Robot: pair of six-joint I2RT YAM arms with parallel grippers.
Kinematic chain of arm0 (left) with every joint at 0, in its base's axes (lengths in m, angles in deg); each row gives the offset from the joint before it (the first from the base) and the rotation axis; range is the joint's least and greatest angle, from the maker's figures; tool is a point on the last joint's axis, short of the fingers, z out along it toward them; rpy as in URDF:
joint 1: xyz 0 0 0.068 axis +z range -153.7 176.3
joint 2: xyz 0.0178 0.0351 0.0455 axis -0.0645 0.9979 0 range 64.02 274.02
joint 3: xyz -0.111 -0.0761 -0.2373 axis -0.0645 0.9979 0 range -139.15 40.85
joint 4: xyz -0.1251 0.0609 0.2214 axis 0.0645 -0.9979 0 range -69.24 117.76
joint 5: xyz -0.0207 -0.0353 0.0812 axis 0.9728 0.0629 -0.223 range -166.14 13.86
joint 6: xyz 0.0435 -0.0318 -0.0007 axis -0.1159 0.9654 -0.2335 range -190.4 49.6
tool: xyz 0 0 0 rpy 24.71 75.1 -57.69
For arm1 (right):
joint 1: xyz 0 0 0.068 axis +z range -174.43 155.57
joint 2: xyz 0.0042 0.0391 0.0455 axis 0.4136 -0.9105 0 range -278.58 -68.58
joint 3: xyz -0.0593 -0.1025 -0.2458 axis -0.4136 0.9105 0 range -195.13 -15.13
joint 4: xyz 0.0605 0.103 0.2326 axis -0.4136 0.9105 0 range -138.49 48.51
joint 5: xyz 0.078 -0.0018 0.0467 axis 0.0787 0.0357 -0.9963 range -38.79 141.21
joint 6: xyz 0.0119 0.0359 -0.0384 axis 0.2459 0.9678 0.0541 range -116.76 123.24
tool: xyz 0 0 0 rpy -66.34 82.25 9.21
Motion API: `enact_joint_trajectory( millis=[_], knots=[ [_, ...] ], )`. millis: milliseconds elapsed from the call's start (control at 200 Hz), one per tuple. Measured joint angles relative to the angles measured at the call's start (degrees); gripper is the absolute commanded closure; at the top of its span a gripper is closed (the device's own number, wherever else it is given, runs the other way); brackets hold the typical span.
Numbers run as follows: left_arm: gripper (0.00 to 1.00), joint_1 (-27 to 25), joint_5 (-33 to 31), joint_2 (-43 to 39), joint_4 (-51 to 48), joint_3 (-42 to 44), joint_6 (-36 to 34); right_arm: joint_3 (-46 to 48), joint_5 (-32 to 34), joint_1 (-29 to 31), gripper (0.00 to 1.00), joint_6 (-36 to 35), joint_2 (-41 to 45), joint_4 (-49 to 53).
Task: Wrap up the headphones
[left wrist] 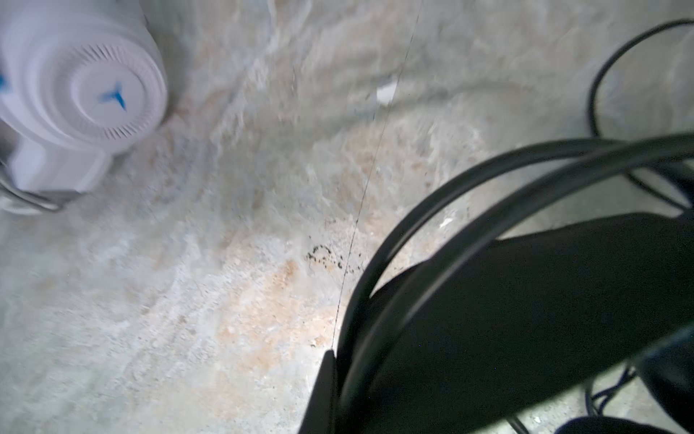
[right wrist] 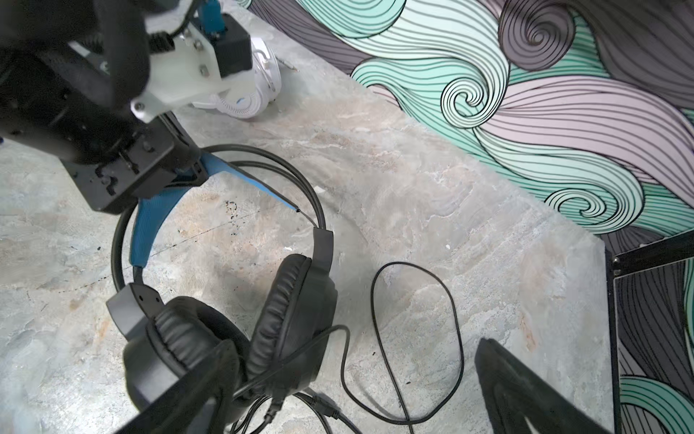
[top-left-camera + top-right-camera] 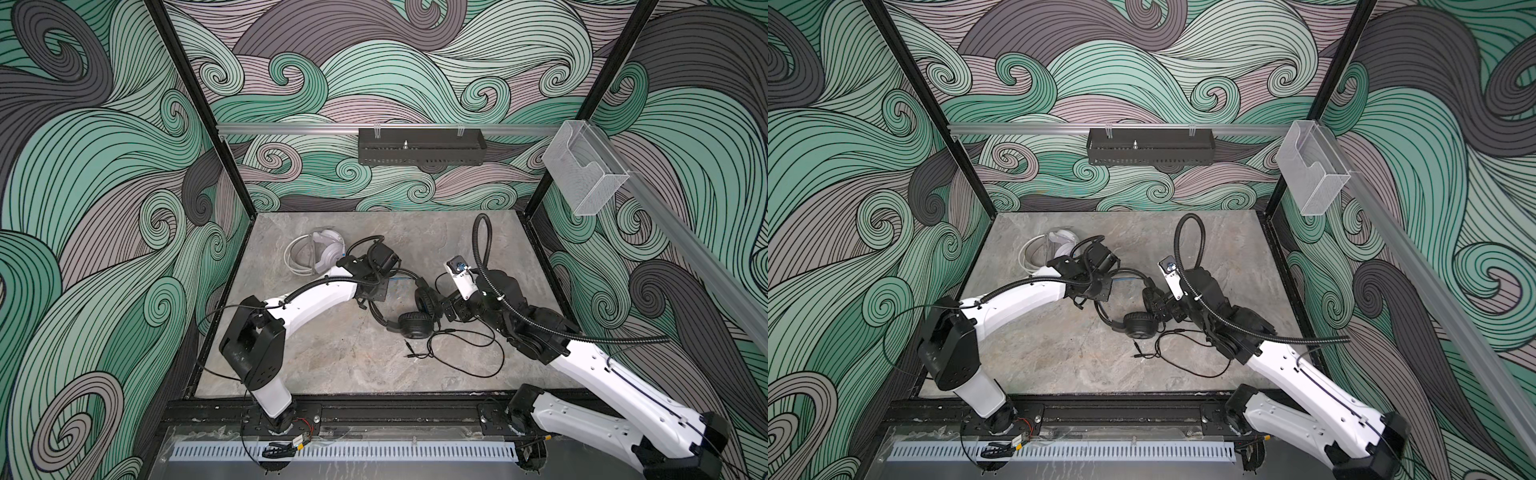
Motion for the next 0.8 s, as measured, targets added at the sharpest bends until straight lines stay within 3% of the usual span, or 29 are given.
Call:
enact_joint_trajectory(
  millis=[370, 801],
  knots=[
    [1.0, 0.22, -2.91, -12.87, -1.09, -4.55, -21.99, -1.7, -10.49, -0.04, 0.01, -6.84, 3.1, 0.04],
    [1.0, 1.29, -4.26, -17.92, -3.78, -15.93, -34.49, -7.72, -23.89, -0.7, 0.01, -8.68, 3.74, 1.01]
  ],
)
